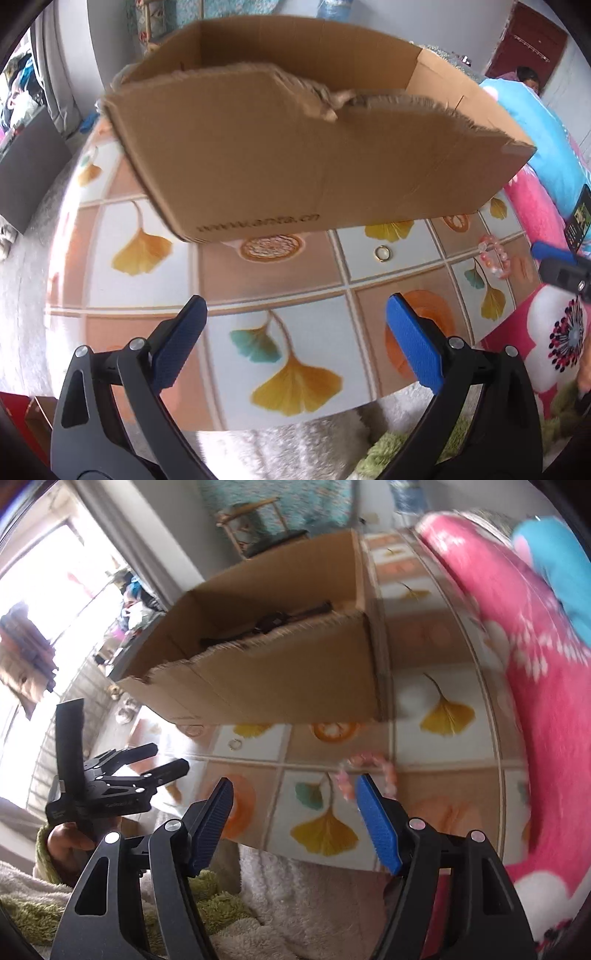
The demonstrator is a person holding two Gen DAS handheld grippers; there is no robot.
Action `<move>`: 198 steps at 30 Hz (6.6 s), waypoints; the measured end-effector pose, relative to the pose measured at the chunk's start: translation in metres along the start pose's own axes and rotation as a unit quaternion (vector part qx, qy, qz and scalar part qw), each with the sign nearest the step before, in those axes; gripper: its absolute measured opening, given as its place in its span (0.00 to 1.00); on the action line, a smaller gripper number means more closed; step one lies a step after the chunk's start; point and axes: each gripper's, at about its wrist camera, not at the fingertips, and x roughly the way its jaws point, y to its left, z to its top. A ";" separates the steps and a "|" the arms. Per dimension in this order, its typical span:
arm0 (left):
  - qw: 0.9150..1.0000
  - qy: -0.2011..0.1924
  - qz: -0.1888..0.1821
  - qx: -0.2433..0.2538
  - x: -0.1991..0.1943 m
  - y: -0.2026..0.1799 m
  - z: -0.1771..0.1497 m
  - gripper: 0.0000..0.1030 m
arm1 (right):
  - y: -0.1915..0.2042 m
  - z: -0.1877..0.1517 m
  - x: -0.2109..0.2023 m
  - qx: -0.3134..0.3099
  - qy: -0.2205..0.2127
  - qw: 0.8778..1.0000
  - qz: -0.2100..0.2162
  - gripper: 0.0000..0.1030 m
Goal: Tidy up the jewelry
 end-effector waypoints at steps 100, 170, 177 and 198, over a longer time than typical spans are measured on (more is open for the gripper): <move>0.986 -0.108 0.001 0.128 -0.005 -0.070 -0.011 0.10 | -0.011 0.007 0.039 -0.030 -0.005 0.999 -0.019 0.10; 0.995 -0.074 -0.061 -0.001 -0.046 0.007 0.111 0.55 | 0.009 0.185 0.044 -0.118 0.000 0.993 0.030 0.11; 0.994 -0.097 -0.039 0.007 -0.063 0.004 0.093 0.60 | 0.015 0.182 0.017 -0.151 -0.055 0.985 -0.062 0.12; 0.979 -0.198 0.050 -0.010 -0.124 -0.009 0.046 0.92 | 0.054 0.076 -0.070 -0.094 -0.174 0.977 -0.084 0.90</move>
